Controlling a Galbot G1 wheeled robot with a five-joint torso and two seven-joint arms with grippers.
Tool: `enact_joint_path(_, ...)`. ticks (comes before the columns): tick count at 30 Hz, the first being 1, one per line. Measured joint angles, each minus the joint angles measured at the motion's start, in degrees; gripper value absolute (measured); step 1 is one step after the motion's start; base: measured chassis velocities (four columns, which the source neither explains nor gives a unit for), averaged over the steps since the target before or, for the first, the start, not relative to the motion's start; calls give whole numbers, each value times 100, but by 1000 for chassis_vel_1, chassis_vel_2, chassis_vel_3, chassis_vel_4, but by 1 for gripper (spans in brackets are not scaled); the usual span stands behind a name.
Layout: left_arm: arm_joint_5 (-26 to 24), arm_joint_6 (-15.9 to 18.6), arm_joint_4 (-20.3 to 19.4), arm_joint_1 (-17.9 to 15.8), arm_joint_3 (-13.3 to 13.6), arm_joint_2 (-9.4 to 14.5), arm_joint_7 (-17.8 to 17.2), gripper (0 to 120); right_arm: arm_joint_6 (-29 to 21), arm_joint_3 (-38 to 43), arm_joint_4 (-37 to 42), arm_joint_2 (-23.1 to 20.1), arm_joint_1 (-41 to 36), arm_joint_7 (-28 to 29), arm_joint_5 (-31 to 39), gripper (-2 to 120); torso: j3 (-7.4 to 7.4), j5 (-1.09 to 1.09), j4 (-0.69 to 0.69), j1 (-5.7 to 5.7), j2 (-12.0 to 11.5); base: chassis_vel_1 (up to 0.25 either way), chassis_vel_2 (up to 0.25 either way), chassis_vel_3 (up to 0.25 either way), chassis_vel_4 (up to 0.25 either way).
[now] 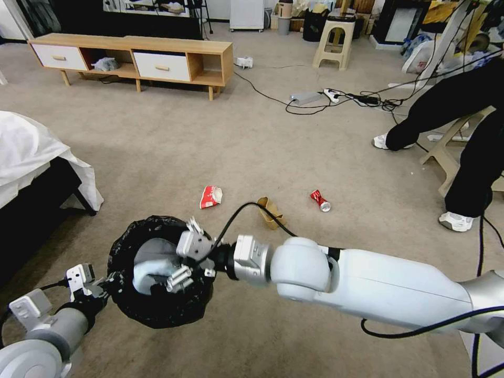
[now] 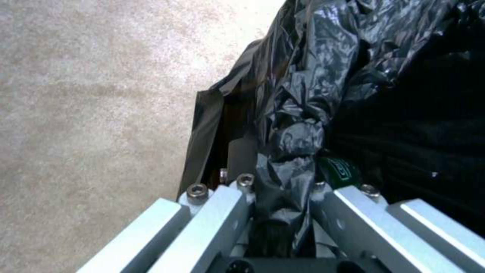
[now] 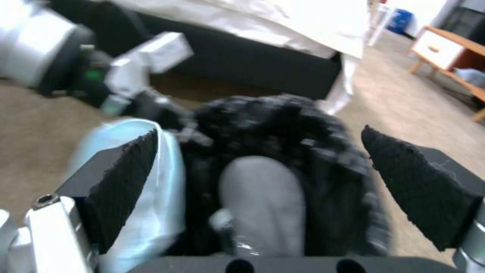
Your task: Pick up the trash bin, then pick up the garbage from the floor and place it into the trash bin.
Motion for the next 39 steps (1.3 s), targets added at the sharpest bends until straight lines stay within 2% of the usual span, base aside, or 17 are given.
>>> enact_joint_path(11,-29,-4,-61,17,-22,-1,1,1,-101,-33,25,-100,-33,-101,33,100,0,-3,1,0,0,0,0,0,0)
enact_joint_path(22,-24,-7,-119,66,-21,-31,15,1,-277,202,-102,-78,-135,273,534,100,0,-3,2,0,0,0,0,0,0)
enact_joint_path(26,-23,-8,-143,58,-18,-46,15,1,-282,135,22,-117,-208,300,548,100,0,-2,1,0,0,0,0,0,0)
enact_joint_path(30,-30,-8,-152,75,-24,-43,16,1,-280,414,-154,-84,-381,373,486,100,0,-1,0,0,0,0,0,0,0)
enact_joint_path(33,-18,-9,-148,83,-18,-60,25,1,-242,179,19,-180,-222,246,492,100,0,-4,1,0,0,0,0,0,0)
enact_joint_path(35,-19,-9,-176,80,-18,-100,26,1,-249,386,-76,-115,-395,403,503,100,0,-2,2,0,0,0,0,0,0)
enact_joint_path(39,-8,-10,-174,86,8,-95,26,1,-284,509,-183,-109,-487,368,578,100,1,1,0,0,-1,0,0,0,0)
